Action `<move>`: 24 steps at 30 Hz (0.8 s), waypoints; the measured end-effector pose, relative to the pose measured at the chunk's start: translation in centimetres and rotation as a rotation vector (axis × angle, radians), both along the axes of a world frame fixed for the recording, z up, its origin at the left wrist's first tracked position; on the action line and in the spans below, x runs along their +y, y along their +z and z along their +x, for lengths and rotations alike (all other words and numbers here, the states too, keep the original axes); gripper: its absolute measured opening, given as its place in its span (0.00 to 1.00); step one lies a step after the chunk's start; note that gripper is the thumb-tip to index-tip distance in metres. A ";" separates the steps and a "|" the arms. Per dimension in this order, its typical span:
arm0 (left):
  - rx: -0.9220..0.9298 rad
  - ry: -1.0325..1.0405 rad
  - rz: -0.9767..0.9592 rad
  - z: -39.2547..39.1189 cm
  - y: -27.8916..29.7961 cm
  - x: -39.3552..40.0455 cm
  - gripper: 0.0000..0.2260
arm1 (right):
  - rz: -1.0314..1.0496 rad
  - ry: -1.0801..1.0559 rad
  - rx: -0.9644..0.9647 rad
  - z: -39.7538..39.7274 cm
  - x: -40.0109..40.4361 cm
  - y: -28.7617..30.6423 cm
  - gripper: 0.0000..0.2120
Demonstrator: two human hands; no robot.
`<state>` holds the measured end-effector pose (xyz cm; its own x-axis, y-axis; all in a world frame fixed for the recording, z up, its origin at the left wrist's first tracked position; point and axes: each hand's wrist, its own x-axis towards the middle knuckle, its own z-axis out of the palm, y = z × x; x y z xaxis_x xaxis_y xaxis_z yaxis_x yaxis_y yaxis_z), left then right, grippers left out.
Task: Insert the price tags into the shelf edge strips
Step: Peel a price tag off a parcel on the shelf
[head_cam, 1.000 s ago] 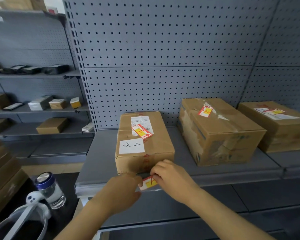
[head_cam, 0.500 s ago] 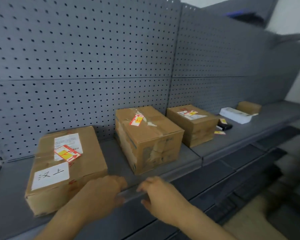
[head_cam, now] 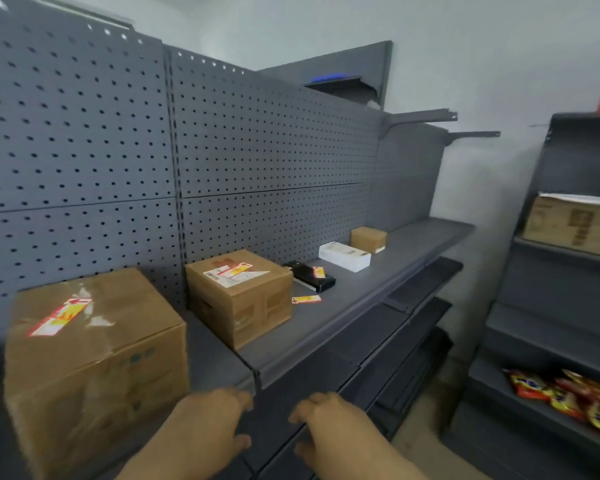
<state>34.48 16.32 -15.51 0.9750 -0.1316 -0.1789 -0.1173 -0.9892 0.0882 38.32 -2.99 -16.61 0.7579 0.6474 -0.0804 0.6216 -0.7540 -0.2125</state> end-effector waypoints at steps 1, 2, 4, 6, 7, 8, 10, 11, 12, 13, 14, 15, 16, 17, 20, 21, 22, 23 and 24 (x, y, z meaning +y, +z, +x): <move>0.001 0.000 0.002 1.2 0.2 -1.1 0.18 | 0.004 -0.006 -0.017 0.9 -1.3 0.3 0.19; -0.001 0.005 0.005 2.2 0.4 -2.0 0.18 | 0.020 -0.014 -0.037 1.8 -2.5 0.5 0.19; -0.018 0.028 0.024 4.0 0.9 -3.7 0.18 | 0.067 -0.022 -0.091 3.4 -4.7 0.9 0.18; -0.054 0.052 0.052 5.5 1.7 -5.0 0.16 | 0.100 -0.021 -0.128 5.1 -6.1 1.2 0.18; -0.074 0.066 0.062 6.2 2.1 -5.5 0.14 | 0.114 -0.018 -0.134 6.0 -6.5 1.3 0.17; -0.098 0.081 0.073 7.0 2.6 -5.9 0.11 | 0.130 -0.016 -0.136 7.0 -6.9 1.4 0.17; -0.146 0.119 0.090 8.6 3.4 -6.2 0.10 | 0.160 -0.007 -0.140 9.1 -7.1 1.5 0.17; -0.161 0.137 0.097 9.3 3.7 -6.2 0.11 | 0.170 0.000 -0.139 10.3 -7.1 1.5 0.17; -0.169 0.153 0.112 10.1 3.9 -6.0 0.13 | 0.176 0.006 -0.138 11.4 -7.0 1.4 0.17; -0.176 0.170 0.128 10.9 4.2 -5.7 0.15 | 0.181 0.014 -0.139 12.5 -6.8 1.4 0.17; -0.186 0.185 0.141 11.7 4.5 -5.3 0.16 | 0.185 0.025 -0.138 13.8 -6.5 1.6 0.17; -0.200 0.200 0.148 12.6 4.8 -4.8 0.17 | 0.187 0.037 -0.136 15.0 -6.1 1.8 0.17; -0.219 0.216 0.150 13.3 5.3 -4.2 0.16 | 0.186 0.052 -0.140 16.3 -5.7 2.1 0.16; -0.239 0.237 0.150 14.0 5.8 -3.6 0.16 | 0.182 0.067 -0.149 17.6 -5.2 2.6 0.16; -0.291 0.311 0.183 15.9 7.8 -1.9 0.17 | 0.218 0.091 -0.194 21.4 -3.3 4.5 0.16; -0.307 0.331 0.189 16.5 8.5 -1.2 0.17 | 0.245 0.107 -0.214 22.6 -2.5 5.1 0.16; -0.320 0.354 0.182 17.2 9.2 -0.5 0.17 | 0.264 0.133 -0.234 23.7 -1.7 5.6 0.16; -0.329 0.379 0.168 17.8 9.8 0.2 0.17 | 0.276 0.163 -0.247 24.7 -0.8 6.1 0.15; -0.334 0.407 0.159 18.4 10.3 1.0 0.17 | 0.291 0.194 -0.246 25.6 0.1 6.5 0.15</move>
<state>52.86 17.27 -5.26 0.9488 0.2710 0.1621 0.2812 -0.9587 -0.0430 63.87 -2.89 -10.09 0.5939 0.7487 0.2946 0.8045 -0.5490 -0.2266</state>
